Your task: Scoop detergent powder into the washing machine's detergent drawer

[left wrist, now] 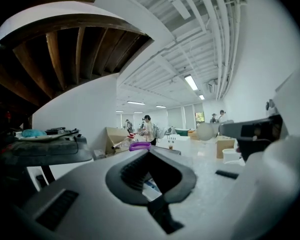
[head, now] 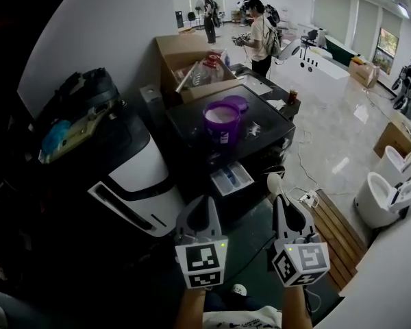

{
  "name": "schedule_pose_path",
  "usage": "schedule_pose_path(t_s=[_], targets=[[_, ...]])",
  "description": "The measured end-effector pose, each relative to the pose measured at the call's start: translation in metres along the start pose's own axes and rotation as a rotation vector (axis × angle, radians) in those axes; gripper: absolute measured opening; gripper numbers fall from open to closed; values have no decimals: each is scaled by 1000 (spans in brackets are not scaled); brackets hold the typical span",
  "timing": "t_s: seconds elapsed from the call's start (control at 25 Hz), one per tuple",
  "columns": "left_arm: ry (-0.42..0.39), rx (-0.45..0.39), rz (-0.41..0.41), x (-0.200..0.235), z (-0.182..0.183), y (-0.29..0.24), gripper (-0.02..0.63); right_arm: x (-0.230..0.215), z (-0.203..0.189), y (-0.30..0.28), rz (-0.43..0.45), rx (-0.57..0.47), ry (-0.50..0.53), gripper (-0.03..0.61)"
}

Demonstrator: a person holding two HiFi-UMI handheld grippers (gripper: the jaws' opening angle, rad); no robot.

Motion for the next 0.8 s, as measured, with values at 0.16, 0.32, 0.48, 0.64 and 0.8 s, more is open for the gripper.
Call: schedule_pose_path(t_s=[0.16,0.32,0.48,0.64,0.8], targets=[[3,16,32,-1,-2,-14,2,-11,-4,-15,30,13,-10,20],[4,32,58,3,-6,-24,2,-15,-8,-32,51,22,-17,20],[7,46,72,12,-10,-35,2,-14,-12,-51,66,31,-19,20],[10,43,90,26,-7,-53,2,-11,-14,-76,82,41,-19,20],[13,27,94,46,-4,-86,2,-12,-16,-114,83,39,1,20]])
Point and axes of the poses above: the fingertips, and each gripper's own axes: y backward along the fingers, x to its left, z out of its top, the point moved 4 cm from there along y, backward along the fingers, and after that the axes turned 3 degrees about -z, right-handed, at the moved point
